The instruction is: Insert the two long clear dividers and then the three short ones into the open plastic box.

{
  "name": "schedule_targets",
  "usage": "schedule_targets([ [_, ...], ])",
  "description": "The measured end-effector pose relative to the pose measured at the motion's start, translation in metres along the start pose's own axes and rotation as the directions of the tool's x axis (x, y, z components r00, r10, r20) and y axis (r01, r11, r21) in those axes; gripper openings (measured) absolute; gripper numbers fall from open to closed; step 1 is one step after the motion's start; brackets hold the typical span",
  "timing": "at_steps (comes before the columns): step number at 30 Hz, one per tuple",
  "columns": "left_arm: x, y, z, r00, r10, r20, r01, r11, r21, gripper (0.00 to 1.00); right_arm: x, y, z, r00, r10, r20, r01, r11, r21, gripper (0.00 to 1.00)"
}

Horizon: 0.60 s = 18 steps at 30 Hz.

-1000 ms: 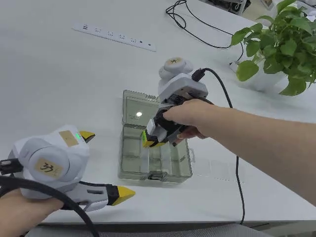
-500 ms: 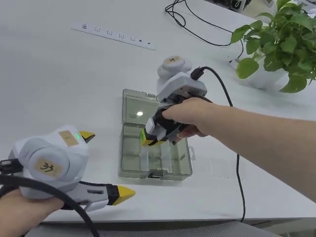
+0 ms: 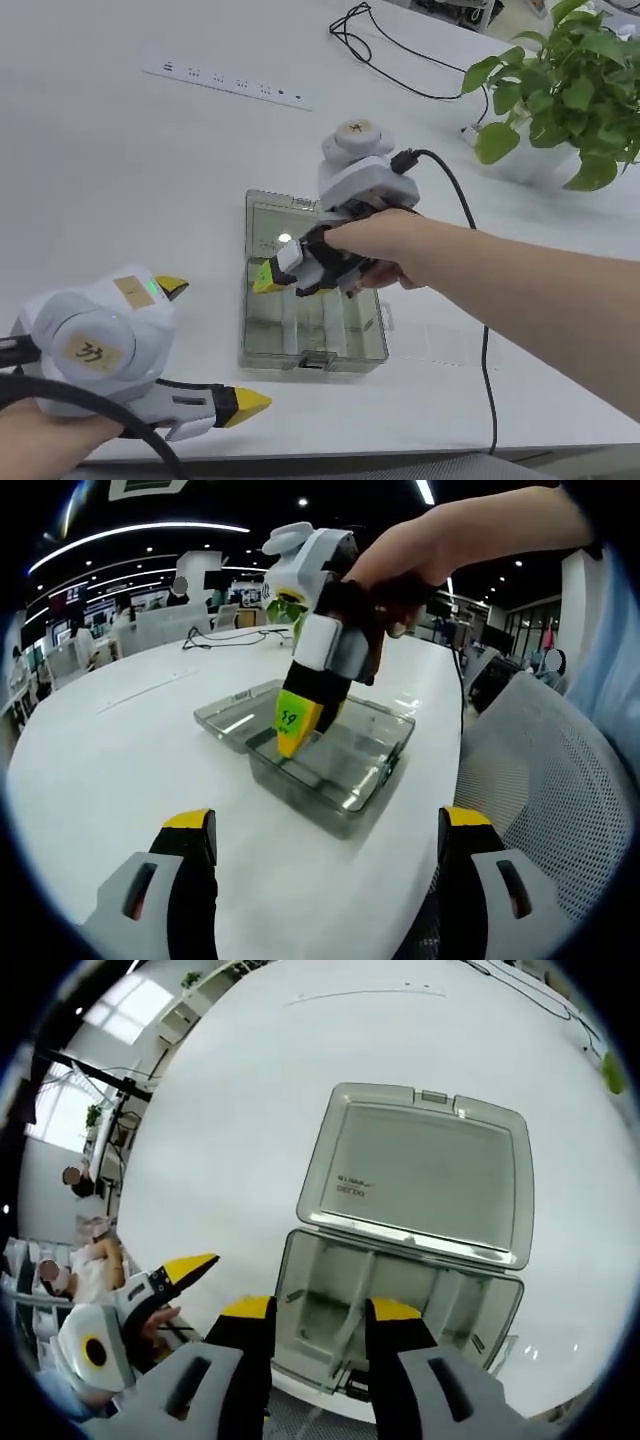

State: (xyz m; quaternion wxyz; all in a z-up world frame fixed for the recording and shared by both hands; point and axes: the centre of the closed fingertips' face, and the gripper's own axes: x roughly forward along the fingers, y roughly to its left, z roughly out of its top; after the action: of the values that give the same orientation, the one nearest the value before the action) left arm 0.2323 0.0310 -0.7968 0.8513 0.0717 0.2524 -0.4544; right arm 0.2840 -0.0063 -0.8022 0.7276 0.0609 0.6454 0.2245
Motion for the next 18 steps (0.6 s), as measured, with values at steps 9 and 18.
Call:
schedule_targets([
  [9,-0.001,-0.002,0.003,1.0000,0.002,-0.002,-0.002,1.000,0.005,0.94,-0.003,0.010,0.001,0.9969,0.051,0.060,-0.049,0.998,-0.031,0.63],
  [18,-0.004,-0.001,0.007,0.9999,0.011,-0.006,-0.011,1.000,0.005,0.94,-0.008,0.014,0.009,0.9836,0.100,0.150,-0.088,0.992,-0.086,0.93],
])
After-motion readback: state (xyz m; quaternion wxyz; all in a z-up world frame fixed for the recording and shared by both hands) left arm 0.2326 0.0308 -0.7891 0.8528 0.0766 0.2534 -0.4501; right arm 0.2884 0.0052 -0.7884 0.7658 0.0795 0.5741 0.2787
